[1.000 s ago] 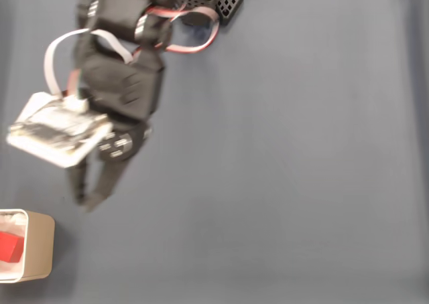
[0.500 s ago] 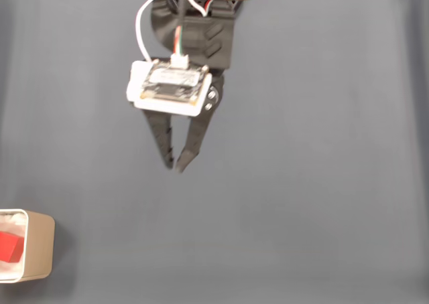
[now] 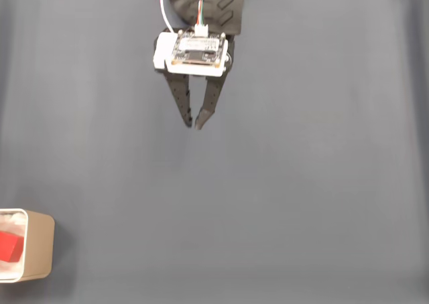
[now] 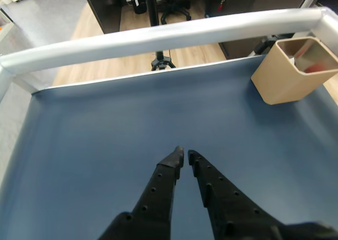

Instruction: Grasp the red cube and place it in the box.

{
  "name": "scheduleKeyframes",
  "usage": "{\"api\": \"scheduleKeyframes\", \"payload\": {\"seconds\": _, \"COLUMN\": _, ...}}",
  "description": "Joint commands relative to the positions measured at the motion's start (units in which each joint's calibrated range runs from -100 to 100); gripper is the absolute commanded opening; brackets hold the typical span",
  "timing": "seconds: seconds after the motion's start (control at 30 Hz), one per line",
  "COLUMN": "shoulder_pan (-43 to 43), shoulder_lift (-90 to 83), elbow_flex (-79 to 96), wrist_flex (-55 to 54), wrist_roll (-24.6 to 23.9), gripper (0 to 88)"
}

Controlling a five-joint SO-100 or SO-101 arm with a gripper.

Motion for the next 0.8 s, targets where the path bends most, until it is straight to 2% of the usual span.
{"api": "scheduleKeyframes", "payload": {"seconds": 0.0, "shoulder_pan": -0.4, "shoulder_lift": -8.2, "elbow_flex": 7.1, "wrist_flex": -1.2, "wrist_roll": 0.8, "gripper": 0.0}}
{"api": "scheduleKeyframes", "payload": {"seconds": 0.4, "shoulder_pan": -1.6, "shoulder_lift": -26.7, "elbow_flex": 28.3, "wrist_flex": 1.7, "wrist_roll": 1.1, "gripper": 0.0}}
{"api": "scheduleKeyframes", "payload": {"seconds": 0.77, "shoulder_pan": -2.9, "shoulder_lift": -38.3, "elbow_flex": 38.7, "wrist_flex": 11.0, "wrist_roll": 0.7, "gripper": 0.0}}
